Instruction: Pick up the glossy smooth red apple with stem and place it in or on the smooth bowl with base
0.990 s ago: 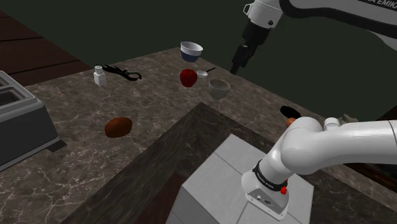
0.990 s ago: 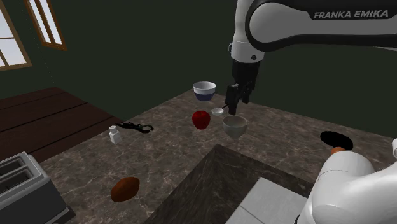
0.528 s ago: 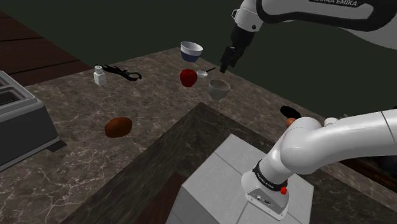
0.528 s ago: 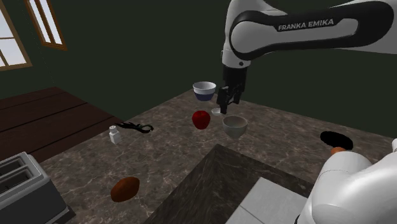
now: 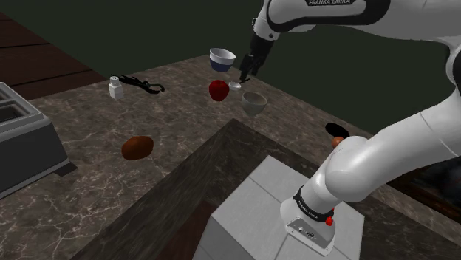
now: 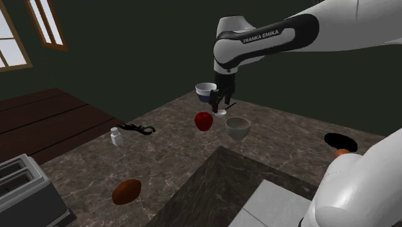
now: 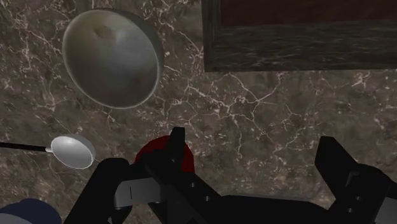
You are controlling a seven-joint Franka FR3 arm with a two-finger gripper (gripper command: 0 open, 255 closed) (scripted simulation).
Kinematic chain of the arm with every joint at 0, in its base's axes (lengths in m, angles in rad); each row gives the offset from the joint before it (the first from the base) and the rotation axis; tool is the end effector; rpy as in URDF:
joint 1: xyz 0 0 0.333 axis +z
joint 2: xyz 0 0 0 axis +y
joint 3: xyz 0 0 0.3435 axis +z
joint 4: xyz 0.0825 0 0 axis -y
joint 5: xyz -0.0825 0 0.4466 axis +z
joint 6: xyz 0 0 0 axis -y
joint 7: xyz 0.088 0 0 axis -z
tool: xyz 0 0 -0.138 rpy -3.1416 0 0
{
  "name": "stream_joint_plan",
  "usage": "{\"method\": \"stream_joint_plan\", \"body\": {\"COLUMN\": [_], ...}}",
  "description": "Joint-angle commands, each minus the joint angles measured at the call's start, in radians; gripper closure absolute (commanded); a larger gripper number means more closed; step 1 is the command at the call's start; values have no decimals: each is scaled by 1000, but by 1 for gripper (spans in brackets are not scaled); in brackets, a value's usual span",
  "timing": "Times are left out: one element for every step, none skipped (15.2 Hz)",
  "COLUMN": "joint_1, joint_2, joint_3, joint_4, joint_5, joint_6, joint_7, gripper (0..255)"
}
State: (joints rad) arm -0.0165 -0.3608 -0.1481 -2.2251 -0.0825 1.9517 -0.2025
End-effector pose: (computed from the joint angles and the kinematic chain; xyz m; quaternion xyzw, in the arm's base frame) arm 0.4990 -0.0949 0.5013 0.9984 0.0362 0.0392 0.0202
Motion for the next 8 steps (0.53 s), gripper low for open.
{"method": "stream_joint_plan", "body": {"joint_1": [-2,-3,-4,-6,-7,-10,-12,-15], "joint_2": [73,109,146,184,221,259,297,335], "joint_3": [-18,-27,-35,-43,-50,-57,-63,-69], "joint_4": [38,60,83,108,134,161,190,220], "joint_5": [9,15,23,31,41,51,62,74], "joint_6": [40,57,72,87,99,111,122,131], "joint_7": [-22,-34,-46,-58,-71,-84,-97,-110], "gripper": [0,0,0,0,0,0,0,0]}}
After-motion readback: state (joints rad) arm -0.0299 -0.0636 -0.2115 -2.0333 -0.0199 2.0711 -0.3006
